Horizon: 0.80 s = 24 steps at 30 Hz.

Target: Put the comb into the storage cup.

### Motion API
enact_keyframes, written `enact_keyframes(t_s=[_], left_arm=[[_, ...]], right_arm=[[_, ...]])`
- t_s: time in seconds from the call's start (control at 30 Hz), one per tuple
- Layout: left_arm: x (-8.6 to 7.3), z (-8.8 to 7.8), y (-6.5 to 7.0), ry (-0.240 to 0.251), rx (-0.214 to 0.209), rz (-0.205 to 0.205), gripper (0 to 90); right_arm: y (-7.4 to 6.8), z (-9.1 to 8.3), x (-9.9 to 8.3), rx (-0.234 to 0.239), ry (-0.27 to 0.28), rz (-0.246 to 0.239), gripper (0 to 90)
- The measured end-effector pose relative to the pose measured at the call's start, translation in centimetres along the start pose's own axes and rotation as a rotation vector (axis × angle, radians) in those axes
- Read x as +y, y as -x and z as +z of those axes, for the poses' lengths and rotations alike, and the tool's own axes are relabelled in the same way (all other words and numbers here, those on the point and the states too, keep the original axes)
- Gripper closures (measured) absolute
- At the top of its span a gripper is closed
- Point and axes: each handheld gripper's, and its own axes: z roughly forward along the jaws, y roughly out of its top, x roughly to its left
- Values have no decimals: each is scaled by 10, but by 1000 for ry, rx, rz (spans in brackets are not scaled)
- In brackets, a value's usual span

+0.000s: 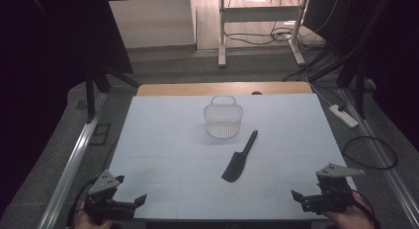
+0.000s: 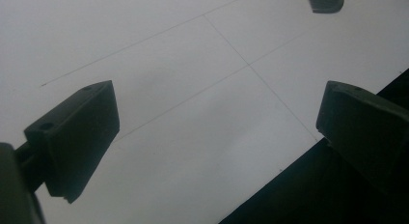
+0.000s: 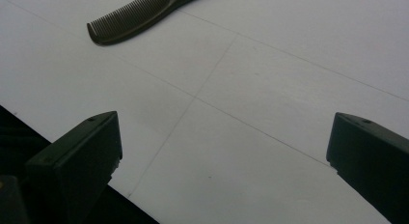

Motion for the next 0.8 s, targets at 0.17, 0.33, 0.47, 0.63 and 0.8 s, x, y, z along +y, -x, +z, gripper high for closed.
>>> enact_keyframes(t_s=[0.17,0.33,0.47,0.63,0.8], left_arm=[[0,0,-1,2,-5,-10,24],[0,-1,-2,5,-9,-13,24],[0,-1,-2,7,-11,-16,24],[-1,-1,-2,8,-10,-15,24],[-1,-1,-3,9,-11,-19,24]], right_arm=[[-1,3,6,26,7,-31,3],[-3,6,12,75,35,-59,0],[-4,8,16,83,36,-72,0],[-3,12,22,77,26,-84,0],[-1,16,28,58,15,-101,0]])
